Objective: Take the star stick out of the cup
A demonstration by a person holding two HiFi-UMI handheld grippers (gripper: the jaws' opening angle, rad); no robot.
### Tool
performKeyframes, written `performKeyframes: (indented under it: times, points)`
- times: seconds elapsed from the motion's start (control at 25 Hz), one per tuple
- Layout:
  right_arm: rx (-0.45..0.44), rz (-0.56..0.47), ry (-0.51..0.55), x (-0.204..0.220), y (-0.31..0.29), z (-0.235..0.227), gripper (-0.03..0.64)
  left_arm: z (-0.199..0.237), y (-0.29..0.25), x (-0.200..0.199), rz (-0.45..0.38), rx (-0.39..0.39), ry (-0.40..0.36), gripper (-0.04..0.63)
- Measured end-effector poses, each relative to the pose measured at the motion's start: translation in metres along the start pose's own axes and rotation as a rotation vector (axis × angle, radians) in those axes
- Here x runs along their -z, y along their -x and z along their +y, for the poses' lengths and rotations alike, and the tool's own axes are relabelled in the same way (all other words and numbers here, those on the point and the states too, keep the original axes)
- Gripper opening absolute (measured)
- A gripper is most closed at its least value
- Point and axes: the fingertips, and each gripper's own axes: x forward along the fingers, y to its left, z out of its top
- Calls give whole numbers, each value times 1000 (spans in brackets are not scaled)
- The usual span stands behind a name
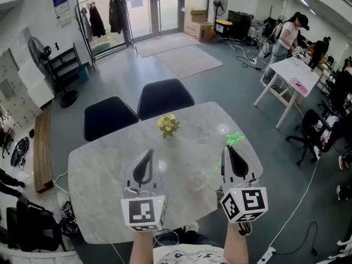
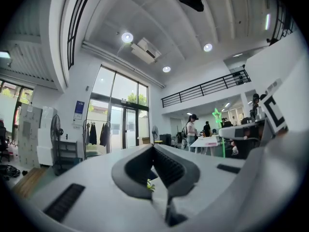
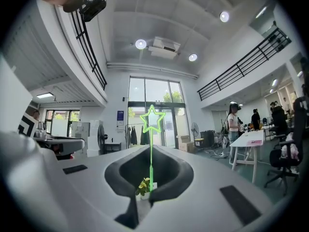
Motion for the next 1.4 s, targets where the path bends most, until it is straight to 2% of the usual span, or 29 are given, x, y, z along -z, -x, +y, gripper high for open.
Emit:
performKeyframes:
  times: [0.4,1.4]
  points:
    - [3,-33,27,-19,3,2,23,2,4,-21,-36,-8,-5,0]
    - [10,-13,33,-11,7,6,23,3,9,-21,-35,3,-12,0]
